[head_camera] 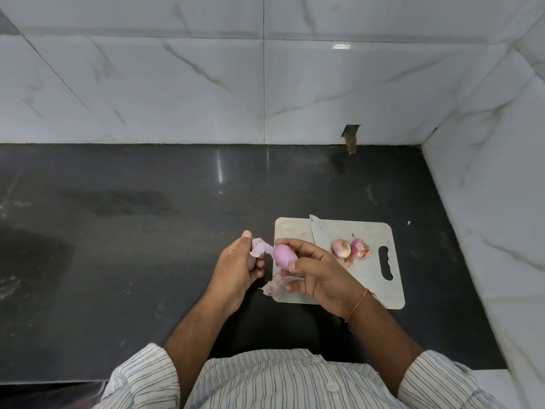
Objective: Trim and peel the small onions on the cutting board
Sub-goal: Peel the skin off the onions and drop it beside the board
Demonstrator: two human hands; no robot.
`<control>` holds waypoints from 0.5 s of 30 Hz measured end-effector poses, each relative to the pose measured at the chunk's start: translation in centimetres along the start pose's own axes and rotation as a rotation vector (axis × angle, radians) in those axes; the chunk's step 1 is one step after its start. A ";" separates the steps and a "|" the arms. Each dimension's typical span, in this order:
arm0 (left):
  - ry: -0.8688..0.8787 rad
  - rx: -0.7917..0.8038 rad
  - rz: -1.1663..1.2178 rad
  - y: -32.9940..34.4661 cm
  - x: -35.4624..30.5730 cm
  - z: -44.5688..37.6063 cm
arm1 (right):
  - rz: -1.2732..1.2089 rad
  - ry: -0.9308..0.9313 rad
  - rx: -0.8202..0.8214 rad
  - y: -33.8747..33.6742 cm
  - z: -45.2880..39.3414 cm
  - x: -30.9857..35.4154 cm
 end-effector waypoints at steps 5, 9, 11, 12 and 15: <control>-0.029 0.031 -0.014 -1.3 0.4 -0.5 | -0.037 0.094 0.027 0.4 -2.3 -1.4; -0.002 0.066 -0.030 -2.4 0.6 -0.9 | 0.079 0.098 -0.033 0.5 -3.9 -1.6; -0.015 0.070 -0.065 -3.0 0.9 -1.3 | 0.230 0.121 -0.102 0.0 -4.6 -1.8; -0.027 0.066 -0.087 -3.3 1.0 -1.4 | 0.354 0.128 -0.130 -0.2 -4.9 -1.6; -0.073 0.052 -0.133 -3.9 1.6 -1.9 | 0.895 0.120 -0.189 -0.2 -5.4 -0.3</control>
Point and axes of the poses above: each hand's wrist, its own z-axis away from the middle knuckle, its own y-axis out of the palm, x = y × z, the point moved 8 cm from there along -z, towards the middle knuckle, and after that the axes turned 11 degrees about x, right-handed, at the moved point
